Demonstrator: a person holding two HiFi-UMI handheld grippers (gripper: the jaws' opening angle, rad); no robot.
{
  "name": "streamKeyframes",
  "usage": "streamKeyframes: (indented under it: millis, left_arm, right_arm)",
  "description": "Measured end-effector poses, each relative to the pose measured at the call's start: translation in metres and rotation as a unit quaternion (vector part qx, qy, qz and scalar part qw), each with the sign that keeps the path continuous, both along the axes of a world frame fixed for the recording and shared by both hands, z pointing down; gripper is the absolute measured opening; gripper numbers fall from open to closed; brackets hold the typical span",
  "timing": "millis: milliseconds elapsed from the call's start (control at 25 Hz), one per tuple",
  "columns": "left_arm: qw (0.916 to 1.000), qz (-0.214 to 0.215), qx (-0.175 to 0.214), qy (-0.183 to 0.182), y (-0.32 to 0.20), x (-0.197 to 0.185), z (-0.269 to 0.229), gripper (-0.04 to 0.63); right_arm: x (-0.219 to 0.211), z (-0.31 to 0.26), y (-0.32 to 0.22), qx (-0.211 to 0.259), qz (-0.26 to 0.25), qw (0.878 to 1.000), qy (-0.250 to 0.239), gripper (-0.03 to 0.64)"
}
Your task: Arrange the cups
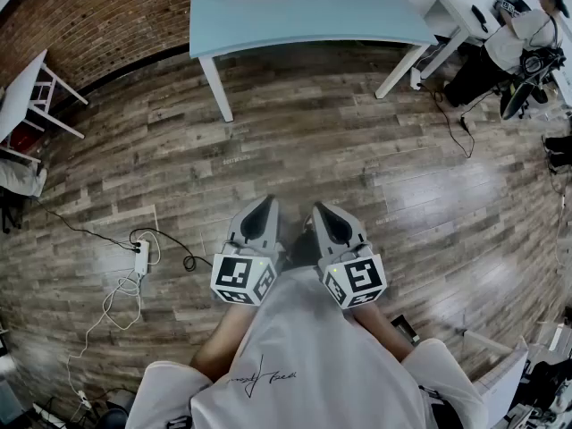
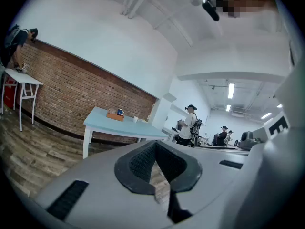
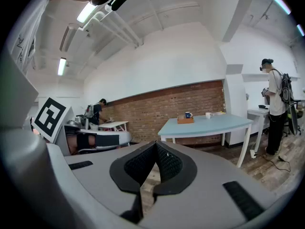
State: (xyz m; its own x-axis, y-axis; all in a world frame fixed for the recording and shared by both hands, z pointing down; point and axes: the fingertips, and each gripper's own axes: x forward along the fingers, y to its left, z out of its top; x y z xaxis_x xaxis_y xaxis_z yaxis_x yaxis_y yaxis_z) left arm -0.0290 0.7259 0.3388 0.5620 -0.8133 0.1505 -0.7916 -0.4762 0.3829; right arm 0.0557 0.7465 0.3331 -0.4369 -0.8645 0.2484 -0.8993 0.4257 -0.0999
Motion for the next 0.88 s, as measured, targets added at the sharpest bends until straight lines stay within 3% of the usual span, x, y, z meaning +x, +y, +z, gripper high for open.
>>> streamKeyframes:
  millis: [600, 880]
  left_arm:
    - [0.9999, -0.016, 0.003, -0.004, -0.057, 0.0, -0.002, 0.009]
    - [0.9997, -0.005, -0.023, -0.006, -0.108, 0.016, 0.007, 0.009]
  right_arm:
    - [0.015, -0.002, -0.068, 0.009, 0.015, 0.999, -0.027, 0.021]
    - [0.02, 0.002, -0.123, -0.005, -0.005, 0.999, -0.039, 0.021]
